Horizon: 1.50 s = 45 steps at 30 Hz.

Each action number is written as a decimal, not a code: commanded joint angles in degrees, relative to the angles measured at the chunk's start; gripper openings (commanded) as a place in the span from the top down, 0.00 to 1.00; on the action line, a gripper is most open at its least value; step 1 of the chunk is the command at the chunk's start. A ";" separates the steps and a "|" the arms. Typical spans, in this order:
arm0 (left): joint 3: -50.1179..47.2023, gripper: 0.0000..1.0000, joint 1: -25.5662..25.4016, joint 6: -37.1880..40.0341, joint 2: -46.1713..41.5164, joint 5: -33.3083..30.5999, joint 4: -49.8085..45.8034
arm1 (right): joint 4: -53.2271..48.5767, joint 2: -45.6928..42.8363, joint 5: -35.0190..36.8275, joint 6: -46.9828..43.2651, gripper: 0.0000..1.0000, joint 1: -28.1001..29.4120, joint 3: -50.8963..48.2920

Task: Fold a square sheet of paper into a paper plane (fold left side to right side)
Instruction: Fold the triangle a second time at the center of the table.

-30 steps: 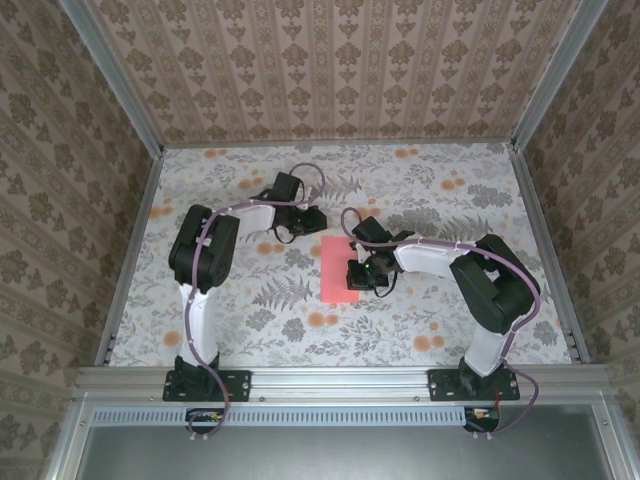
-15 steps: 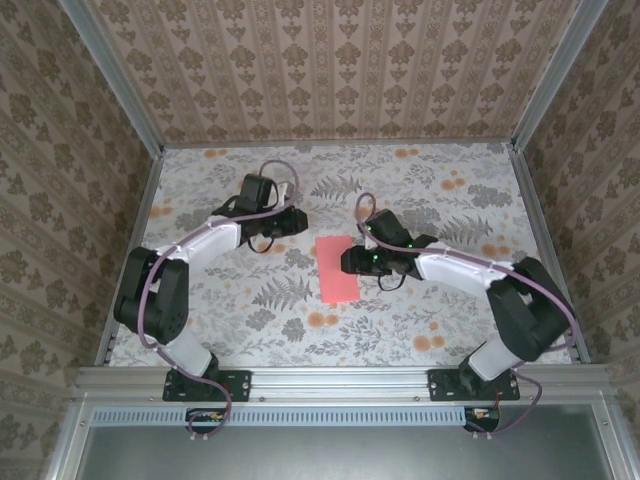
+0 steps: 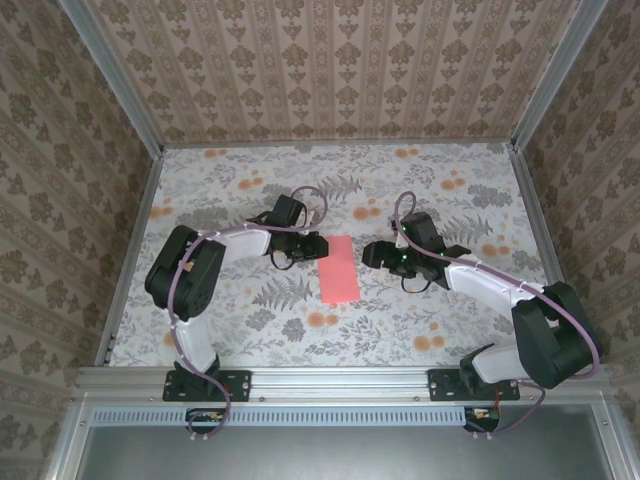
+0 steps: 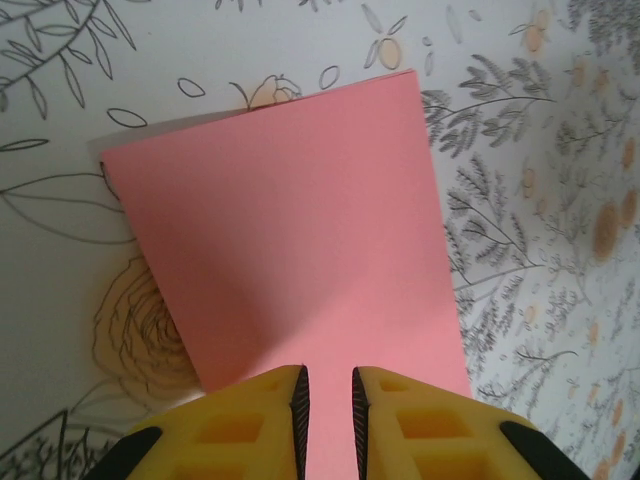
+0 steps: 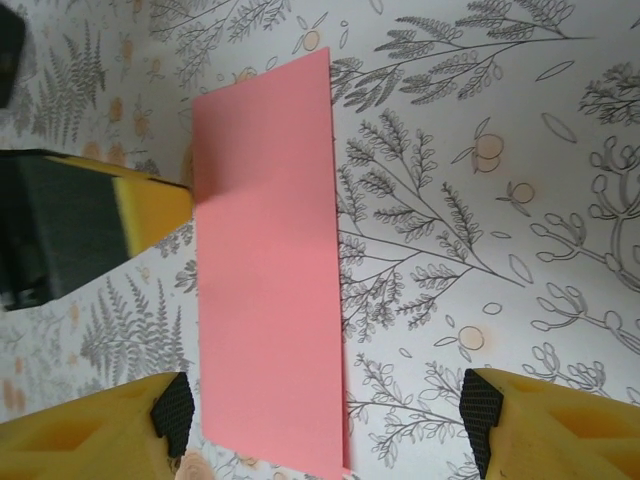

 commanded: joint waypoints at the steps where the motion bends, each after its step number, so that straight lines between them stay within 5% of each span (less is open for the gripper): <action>1: 2.17 0.79 -0.49 -0.35 1.19 -0.36 0.55 | -1.47 2.92 -6.43 0.18 0.30 -0.43 0.72; 13: 0.52 0.79 -1.21 0.19 3.12 -1.60 0.37 | -0.21 14.96 -15.29 3.11 0.47 0.70 5.32; 45: 0.74 0.80 -1.48 0.45 4.03 -1.10 0.96 | 7.00 22.12 -16.66 6.88 0.54 3.20 8.46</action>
